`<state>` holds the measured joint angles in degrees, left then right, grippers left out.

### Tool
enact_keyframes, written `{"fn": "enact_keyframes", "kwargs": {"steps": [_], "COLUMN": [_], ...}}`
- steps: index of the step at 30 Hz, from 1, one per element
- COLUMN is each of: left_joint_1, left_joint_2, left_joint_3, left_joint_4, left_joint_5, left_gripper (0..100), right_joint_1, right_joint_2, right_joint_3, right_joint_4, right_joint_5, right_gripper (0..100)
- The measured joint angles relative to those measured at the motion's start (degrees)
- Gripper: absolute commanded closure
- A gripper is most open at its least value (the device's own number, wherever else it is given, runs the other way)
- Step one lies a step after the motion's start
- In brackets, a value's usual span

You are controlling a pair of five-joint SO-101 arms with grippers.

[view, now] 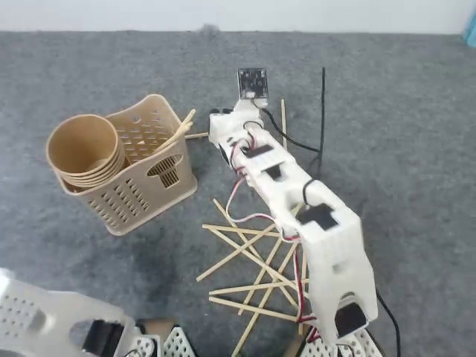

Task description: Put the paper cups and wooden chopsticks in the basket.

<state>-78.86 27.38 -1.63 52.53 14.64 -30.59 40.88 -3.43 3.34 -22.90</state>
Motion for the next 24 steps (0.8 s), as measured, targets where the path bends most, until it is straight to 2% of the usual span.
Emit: {"fn": "enact_keyframes", "kwargs": {"steps": [5,10,19,24], "left_joint_1": [0.0,0.0,0.0,-0.09], "left_joint_2": [3.34,4.66,4.84,4.84], "left_joint_3": [0.0,0.0,0.0,0.0], "left_joint_4": [-3.43,-5.27,-5.36,-5.36], "left_joint_5": [-1.23,-1.49,-1.49,-1.49], "left_gripper": [80,80,80,80], "right_joint_1": [0.44,0.44,0.44,-0.7], "right_joint_2": [14.42,24.35,35.69,40.0], "right_joint_3": [-21.01,-44.57,-78.51,-90.46], "right_joint_4": [15.12,36.66,80.62,95.91], "right_joint_5": [-1.23,-1.14,12.84,14.95], "right_gripper": [92.3,92.3,92.4,93.1]}}
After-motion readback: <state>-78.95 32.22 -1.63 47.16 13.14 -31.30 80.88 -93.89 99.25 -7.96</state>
